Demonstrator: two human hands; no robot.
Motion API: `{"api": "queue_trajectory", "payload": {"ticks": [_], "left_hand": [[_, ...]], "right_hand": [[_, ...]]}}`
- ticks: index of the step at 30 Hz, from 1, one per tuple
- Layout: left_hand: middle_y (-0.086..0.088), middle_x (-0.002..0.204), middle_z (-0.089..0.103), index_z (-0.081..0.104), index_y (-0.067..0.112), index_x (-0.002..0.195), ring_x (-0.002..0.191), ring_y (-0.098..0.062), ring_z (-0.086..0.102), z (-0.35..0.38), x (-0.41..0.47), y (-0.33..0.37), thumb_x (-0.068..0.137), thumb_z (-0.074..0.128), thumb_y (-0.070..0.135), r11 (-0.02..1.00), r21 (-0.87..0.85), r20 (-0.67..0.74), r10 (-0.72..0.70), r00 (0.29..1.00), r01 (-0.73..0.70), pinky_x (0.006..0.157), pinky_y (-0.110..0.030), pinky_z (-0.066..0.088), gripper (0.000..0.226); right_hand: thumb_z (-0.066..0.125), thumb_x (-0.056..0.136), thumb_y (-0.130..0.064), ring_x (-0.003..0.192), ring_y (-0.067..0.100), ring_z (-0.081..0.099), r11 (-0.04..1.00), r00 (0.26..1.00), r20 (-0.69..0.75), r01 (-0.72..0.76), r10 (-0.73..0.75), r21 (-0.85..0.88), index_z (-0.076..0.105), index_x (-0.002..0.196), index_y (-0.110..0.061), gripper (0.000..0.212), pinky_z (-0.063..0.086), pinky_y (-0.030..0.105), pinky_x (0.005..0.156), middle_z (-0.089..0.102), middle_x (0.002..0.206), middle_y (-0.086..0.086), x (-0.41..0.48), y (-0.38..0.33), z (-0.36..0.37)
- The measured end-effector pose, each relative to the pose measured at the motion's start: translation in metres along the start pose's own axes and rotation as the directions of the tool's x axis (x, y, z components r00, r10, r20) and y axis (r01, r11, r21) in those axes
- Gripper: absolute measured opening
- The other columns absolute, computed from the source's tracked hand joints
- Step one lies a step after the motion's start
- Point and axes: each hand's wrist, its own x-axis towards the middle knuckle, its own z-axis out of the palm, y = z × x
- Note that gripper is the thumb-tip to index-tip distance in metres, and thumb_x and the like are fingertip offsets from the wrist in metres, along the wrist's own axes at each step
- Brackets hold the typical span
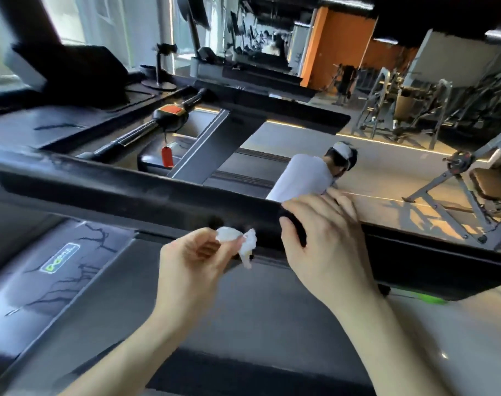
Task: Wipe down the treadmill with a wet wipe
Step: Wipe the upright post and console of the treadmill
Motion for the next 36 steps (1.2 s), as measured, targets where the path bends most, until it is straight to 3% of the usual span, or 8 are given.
{"api": "queue_trajectory", "payload": {"ticks": [2,7,11,14,18,27,29,36], "left_hand": [[0.008,0.08,0.075,0.07,0.013,0.079,0.071,-0.007,0.068,-0.015,0.004,-0.008,0.087,0.081,0.012,0.986,0.135,-0.175,0.122,0.977,-0.099,0.07,-0.016,0.052,0.014],[0.015,0.089,0.071,0.063,0.018,0.085,0.077,-0.004,0.063,-0.033,0.014,-0.029,0.092,0.067,-0.004,0.976,0.104,-0.526,0.216,0.823,-0.189,0.075,-0.022,0.047,0.023],[0.013,0.092,0.066,0.066,0.014,0.085,0.077,-0.013,0.06,0.027,-0.002,-0.005,0.103,0.061,0.03,0.824,0.399,-0.256,0.522,0.814,-0.403,0.067,-0.027,0.047,0.024],[0.01,0.093,0.058,0.064,0.004,0.089,0.077,-0.021,0.052,0.028,0.011,-0.001,0.11,0.045,0.034,0.641,0.529,-0.112,0.702,0.703,-0.556,0.071,-0.034,0.046,0.041],[0.001,0.095,0.058,0.059,0.008,0.093,0.088,-0.024,0.054,-0.035,0.057,-0.016,0.097,0.052,0.007,0.702,0.637,-0.393,0.651,0.649,-0.318,0.082,-0.046,0.046,0.008],[-0.003,0.088,0.061,0.057,0.011,0.093,0.087,-0.032,0.059,-0.155,0.108,-0.011,0.095,0.054,0.012,0.884,0.468,-0.717,0.366,0.594,0.02,0.076,-0.039,0.043,0.004],[-0.001,0.09,0.062,0.058,0.012,0.099,0.088,-0.029,0.059,-0.133,0.096,-0.008,0.096,0.051,0.008,0.852,0.523,-0.668,0.421,0.613,-0.016,0.074,-0.035,0.041,0.008],[-0.004,0.089,0.056,0.066,0.003,0.103,0.079,-0.025,0.05,-0.124,0.067,-0.026,0.09,0.063,-0.007,0.469,0.789,-0.076,0.716,0.694,-0.398,0.076,-0.034,0.043,0.018]], "right_hand": [[0.06,0.091,-0.013,0.082,0.032,0.057,0.998,1.0,-0.005,-0.001,0.001,0.058,0.069,0.088,-0.01,0.01,0.047,0.046,0.093,0.065,0.086,0.003,-0.001,0.001,0.003],[0.058,0.089,-0.016,0.072,0.033,0.057,0.996,0.998,0.045,-0.036,0.033,0.087,0.069,0.083,-0.01,0.014,0.046,0.044,0.076,0.064,0.078,0.006,0.006,0.001,-0.002],[0.06,0.09,-0.022,0.059,0.031,0.043,0.999,0.996,0.086,-0.037,0.035,0.02,0.063,0.069,-0.013,0.024,0.034,0.037,0.067,0.056,0.066,0.005,0.019,-0.001,-0.006],[0.07,0.088,-0.023,0.06,0.027,0.035,0.997,0.992,0.111,-0.067,0.062,0.037,0.065,0.069,-0.014,0.022,0.029,0.033,0.066,0.059,0.065,0.005,0.032,-0.006,-0.009],[0.068,0.09,-0.025,0.072,0.032,0.057,0.987,0.985,0.172,-0.007,-0.021,0.159,0.07,0.084,-0.013,0.014,0.044,0.039,0.076,0.064,0.076,0.004,0.034,-0.015,-0.001],[0.064,0.093,-0.028,0.077,0.031,0.058,0.973,0.971,0.216,0.046,-0.097,0.227,0.068,0.087,-0.016,0.014,0.046,0.041,0.082,0.064,0.081,0.002,0.052,-0.057,0.015],[0.063,0.093,-0.028,0.078,0.029,0.059,0.957,0.972,0.202,0.057,-0.119,0.286,0.068,0.088,-0.016,0.014,0.047,0.041,0.084,0.064,0.083,0.001,0.062,-0.079,0.019],[0.053,0.1,-0.021,0.104,0.028,0.061,0.927,0.939,0.246,0.145,-0.238,0.345,0.068,0.115,-0.015,0.022,0.037,0.037,0.101,0.068,0.111,0.003,0.108,-0.168,0.051]]}}
